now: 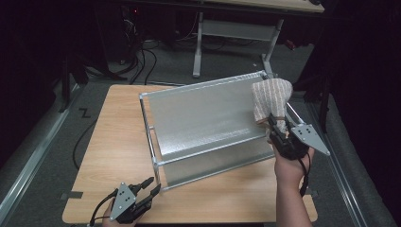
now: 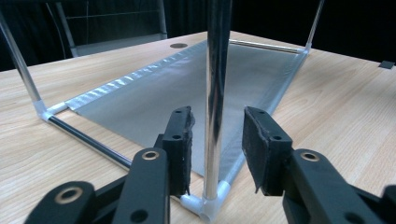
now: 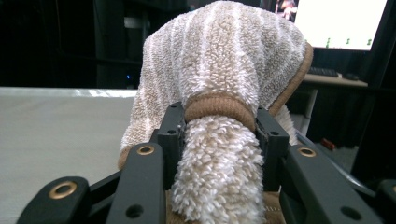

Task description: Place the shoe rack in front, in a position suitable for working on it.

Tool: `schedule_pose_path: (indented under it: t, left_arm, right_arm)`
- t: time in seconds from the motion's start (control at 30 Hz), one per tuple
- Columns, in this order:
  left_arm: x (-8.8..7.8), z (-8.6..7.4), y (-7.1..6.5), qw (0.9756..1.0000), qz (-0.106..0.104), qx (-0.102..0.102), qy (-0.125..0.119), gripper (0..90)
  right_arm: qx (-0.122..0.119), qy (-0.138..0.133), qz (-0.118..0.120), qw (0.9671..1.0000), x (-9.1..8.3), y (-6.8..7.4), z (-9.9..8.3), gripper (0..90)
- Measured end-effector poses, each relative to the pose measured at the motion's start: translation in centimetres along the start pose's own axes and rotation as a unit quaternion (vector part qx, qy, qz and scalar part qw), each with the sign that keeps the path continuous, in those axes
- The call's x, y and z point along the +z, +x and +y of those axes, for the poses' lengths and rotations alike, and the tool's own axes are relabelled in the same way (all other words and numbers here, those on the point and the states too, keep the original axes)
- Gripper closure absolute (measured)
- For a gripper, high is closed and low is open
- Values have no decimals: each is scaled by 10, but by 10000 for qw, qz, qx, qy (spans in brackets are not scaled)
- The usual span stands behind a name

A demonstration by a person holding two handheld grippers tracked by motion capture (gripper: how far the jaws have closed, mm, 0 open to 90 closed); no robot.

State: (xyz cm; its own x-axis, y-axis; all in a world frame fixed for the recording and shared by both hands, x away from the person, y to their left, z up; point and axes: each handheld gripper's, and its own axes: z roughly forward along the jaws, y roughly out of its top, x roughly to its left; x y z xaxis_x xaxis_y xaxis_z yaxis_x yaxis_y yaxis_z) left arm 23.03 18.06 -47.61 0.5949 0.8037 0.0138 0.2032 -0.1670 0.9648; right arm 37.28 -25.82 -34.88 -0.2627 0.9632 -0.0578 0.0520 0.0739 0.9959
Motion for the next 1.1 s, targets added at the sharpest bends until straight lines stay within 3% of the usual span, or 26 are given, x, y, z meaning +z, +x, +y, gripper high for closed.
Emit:
schedule_pose_path:
  t: [0.2,0.4,0.43,0.47,0.5,0.53,0.57,0.6,0.8,0.83,0.9,0.93,0.97,1.0,1.03,1.1]
  left_arm:
    - [6,-1,3,9999,-144,-8,-31,599]
    - [7,4,1,9997,-171,33,-178,591]
    - [10,4,-4,9988,-192,-240,-378,590]
    - [11,5,-5,9984,-196,-302,-440,589]
    - [11,5,-6,9983,-194,-280,-466,588]
    - [8,6,-1,9995,-159,103,-242,588]
    - [9,5,-2,9996,-147,80,-245,587]
    - [12,5,-5,9989,-166,-194,-382,587]
    - [21,2,-10,9982,-195,-368,-427,600]
    - [17,3,-5,9998,-142,93,-135,608]
    - [17,3,-5,9998,-95,89,-140,636]
    - [17,2,-5,9998,-78,40,-157,651]
    - [21,1,-11,9983,-83,-391,-433,664]
    - [21,1,-11,9982,-39,-389,-452,675]
    - [17,2,-5,9999,12,67,-156,689]
    - [17,2,-6,9998,37,81,-160,723]
  right_arm:
    - [-137,214,-94,9996,9,5,-7,600]
    - [-115,181,-135,9997,10,8,-12,575]
    - [-98,169,-120,9997,10,8,-13,569]
    - [-97,136,-122,9998,10,9,-13,559]
    - [-120,131,-119,9998,9,9,-14,547]
    - [-135,98,-114,9998,8,10,-14,536]
    - [-140,65,-130,9998,7,10,-15,521]
    - [-134,16,-119,9998,6,11,-15,504]
    - [-258,-382,-290,9985,1,12,-16,389]
    - [-239,-437,-301,9983,2,11,-15,381]
    - [-195,-475,-330,9981,4,11,-14,382]
    - [-196,-490,-332,9981,6,11,-14,389]
    - [-210,-474,-360,9980,8,11,-13,406]
    - [-240,-476,-377,9979,9,11,-14,426]
    - [-251,-449,-421,9978,11,11,-15,451]
    - [-264,-413,-440,9978,14,10,-16,483]
